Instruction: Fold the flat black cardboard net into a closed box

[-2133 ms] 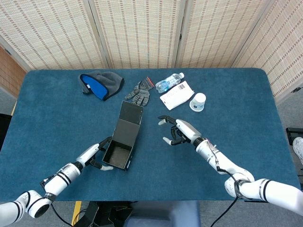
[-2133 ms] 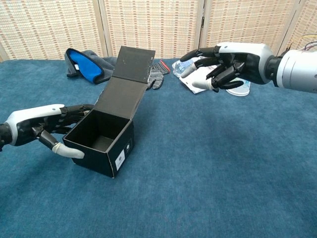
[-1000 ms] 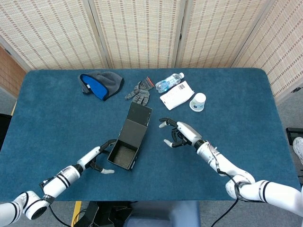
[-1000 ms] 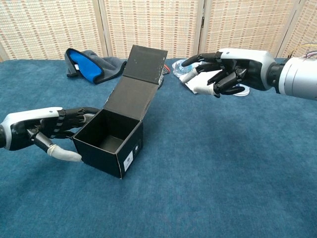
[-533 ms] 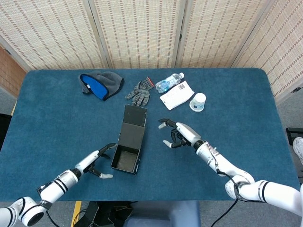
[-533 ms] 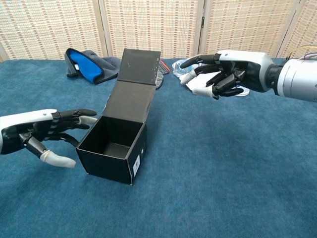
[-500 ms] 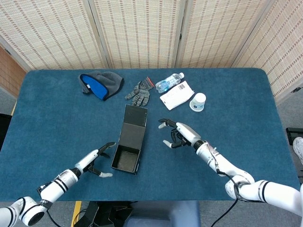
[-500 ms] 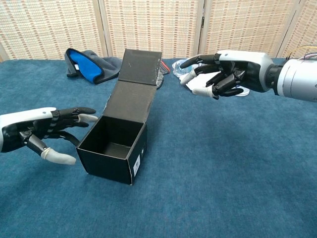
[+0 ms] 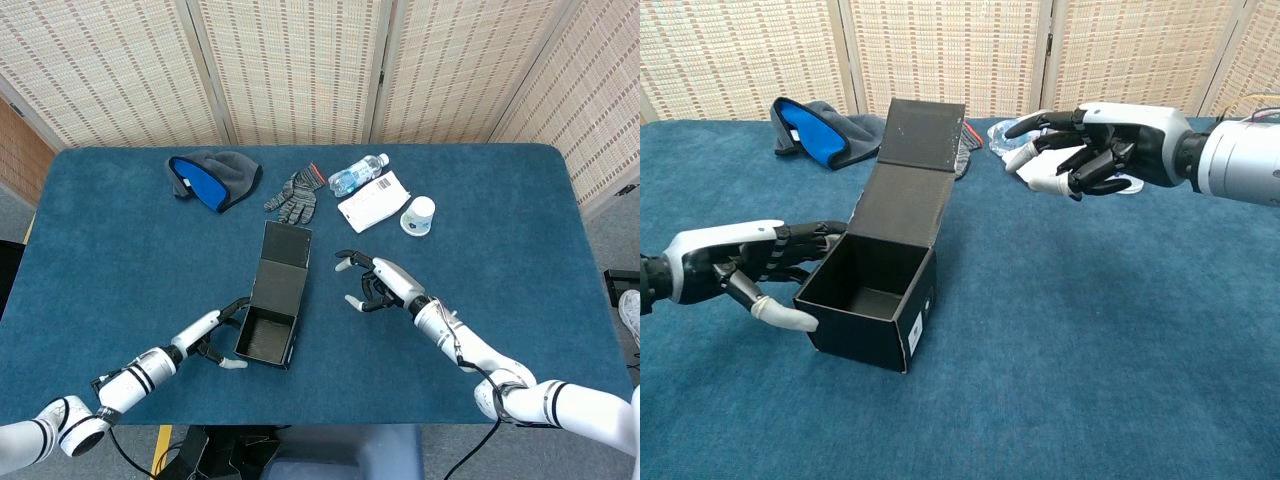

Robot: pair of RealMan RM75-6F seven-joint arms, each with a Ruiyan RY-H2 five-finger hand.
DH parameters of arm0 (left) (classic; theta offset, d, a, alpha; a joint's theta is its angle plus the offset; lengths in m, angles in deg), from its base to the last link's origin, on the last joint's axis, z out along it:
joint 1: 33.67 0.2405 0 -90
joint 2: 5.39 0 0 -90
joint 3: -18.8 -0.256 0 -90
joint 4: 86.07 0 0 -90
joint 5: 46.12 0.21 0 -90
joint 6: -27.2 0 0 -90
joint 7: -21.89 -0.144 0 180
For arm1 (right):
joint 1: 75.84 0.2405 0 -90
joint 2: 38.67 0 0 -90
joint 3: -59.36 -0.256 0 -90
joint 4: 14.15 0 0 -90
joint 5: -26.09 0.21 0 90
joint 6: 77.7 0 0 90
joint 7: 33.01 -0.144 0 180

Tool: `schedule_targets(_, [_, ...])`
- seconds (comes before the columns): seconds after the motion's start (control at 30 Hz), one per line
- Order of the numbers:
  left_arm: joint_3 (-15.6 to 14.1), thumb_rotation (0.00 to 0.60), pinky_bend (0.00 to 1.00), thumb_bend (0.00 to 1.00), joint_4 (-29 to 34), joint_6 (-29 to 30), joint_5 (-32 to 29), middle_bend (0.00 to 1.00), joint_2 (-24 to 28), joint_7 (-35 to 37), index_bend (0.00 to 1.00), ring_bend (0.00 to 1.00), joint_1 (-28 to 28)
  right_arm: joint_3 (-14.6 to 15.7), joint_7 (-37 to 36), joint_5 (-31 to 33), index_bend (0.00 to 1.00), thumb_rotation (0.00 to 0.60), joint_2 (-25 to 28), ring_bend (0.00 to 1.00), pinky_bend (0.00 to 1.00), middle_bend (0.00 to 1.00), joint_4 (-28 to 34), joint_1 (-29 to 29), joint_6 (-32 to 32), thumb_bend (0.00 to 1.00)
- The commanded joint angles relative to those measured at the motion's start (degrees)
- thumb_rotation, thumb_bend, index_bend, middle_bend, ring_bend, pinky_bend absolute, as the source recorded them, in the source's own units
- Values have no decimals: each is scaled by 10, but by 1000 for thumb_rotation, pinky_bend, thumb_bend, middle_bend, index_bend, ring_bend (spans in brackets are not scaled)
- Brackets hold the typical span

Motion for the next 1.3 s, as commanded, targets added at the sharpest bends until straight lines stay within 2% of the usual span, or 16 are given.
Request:
schedule_targets(0.03, [-5, 600, 230, 77, -20, 4, 4, 0, -16, 14, 0, 0, -5, 1, -1, 1, 112, 600, 0, 709, 979, 248, -1, 0, 1, 357])
schedule_targets(0.6, [-14, 600, 230, 77, -82, 37, 1, 1, -63, 28, 1, 7, 3, 3, -7, 2, 112, 600, -5, 709, 980, 251, -12, -1, 4, 357])
schedule_targets(0.67, [-15, 600, 230, 77, -90, 43, 1, 27, -70, 30, 31, 33, 5, 2, -7, 3, 112, 600, -5, 709, 980, 251, -13, -1, 4, 357])
schedule_targets(0.77, [-15, 600, 230, 78, -101, 51, -1, 124, -79, 33, 138, 97, 9, 2, -7, 5, 112, 600, -6, 709, 979, 251, -13, -1, 5, 357])
schedule_targets(1.0, [-13, 600, 229, 78, -123, 73, -4, 296, -95, 39, 287, 193, 20, 0, -4, 9, 112, 600, -10, 709, 979, 256, -16, -1, 6, 357])
schedule_targets(1.1, [-10, 600, 228, 77, -127, 82, -10, 353, -100, 43, 323, 235, 26, -2, -4, 11, 112, 600, -11, 709, 979, 258, -16, -1, 5, 357])
schedule_targets(1.3, [-8, 600, 229, 77, -120, 92, -14, 364, -93, 49, 335, 239, 32, -2, -10, 5, 112, 600, -4, 709, 979, 258, -3, -6, -1, 357])
